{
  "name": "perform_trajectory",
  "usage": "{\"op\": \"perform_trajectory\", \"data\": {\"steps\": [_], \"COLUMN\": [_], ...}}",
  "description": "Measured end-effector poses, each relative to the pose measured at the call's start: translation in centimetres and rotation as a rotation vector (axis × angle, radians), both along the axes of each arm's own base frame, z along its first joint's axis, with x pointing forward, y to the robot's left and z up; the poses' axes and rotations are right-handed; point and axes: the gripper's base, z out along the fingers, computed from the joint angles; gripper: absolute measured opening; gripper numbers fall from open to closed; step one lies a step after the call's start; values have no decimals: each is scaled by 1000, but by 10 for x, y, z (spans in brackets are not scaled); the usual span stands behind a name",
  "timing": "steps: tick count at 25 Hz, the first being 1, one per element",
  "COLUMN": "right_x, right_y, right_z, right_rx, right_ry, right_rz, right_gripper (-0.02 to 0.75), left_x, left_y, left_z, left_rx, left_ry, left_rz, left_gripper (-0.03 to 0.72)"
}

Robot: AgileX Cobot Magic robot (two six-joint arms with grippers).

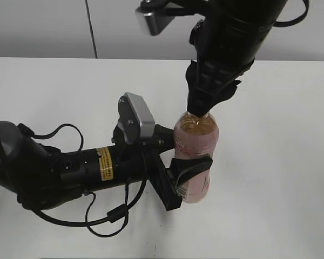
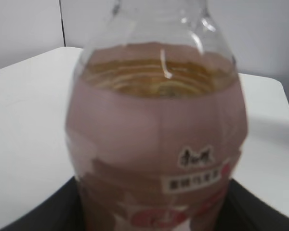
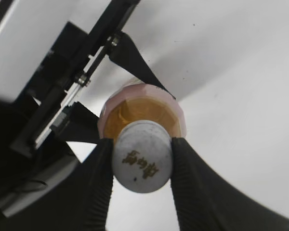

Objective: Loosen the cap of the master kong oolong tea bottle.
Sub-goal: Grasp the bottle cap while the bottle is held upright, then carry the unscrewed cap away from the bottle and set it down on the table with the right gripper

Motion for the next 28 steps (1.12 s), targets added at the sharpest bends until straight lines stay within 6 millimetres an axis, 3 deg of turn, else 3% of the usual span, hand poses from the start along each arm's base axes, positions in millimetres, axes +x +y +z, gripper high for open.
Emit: {"op": "perform_trajectory", "data": {"steps": [3,6,13,17,20,23,25,28], "right_x": [0,0,1,2,-3,3,16,43], "right_y": [0,-1,0,5,5,-9,-27,-75], "right_z": [0,1,4,34,60,70,69,64], "right_rx": [-47,-79,-93,-12,88,106,102,100], "right_ry": [-70,-113,-143,-218,-240,-219,-206,-188], "right_rz": [303,492,585,570,428,96,-156,-569], "right_gripper": [280,280,279,279,278,278,278,276], "left_x": [0,0,0,0,0,0,0,0], "left_y": [0,0,0,0,0,0,0,0], "left_z": [0,0,0,0,0,0,0,0], "left_rx": [0,0,0,-2,-1,0,0,0], "left_ry": [1,1,2,4,3,3,3,3], "left_rz": [0,1,2,2,2,2,2,2], "left_gripper": [385,385,385,385,385,385,385,385]}}
